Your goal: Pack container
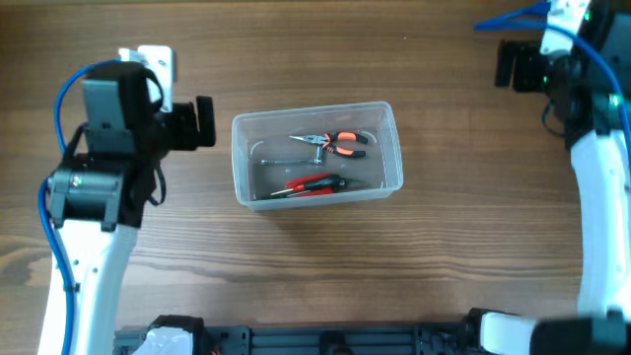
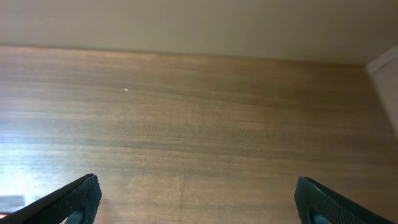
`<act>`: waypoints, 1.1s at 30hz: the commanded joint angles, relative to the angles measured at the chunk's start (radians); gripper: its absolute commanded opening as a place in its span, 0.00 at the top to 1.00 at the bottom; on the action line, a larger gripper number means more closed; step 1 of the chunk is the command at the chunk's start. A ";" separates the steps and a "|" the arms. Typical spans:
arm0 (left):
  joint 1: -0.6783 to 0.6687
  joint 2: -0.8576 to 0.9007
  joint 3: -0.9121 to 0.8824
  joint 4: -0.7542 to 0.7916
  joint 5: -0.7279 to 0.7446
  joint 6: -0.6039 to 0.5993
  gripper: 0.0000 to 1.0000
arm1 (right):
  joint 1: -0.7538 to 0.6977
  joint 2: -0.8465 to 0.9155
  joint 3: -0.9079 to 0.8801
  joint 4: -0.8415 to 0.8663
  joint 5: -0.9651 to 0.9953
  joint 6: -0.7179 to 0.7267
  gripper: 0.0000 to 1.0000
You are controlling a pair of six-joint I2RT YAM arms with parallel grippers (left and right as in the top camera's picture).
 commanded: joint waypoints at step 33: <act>-0.071 -0.700 -0.519 0.007 -0.308 -0.224 0.00 | 0.072 -0.974 -0.830 -0.066 -0.012 0.024 0.00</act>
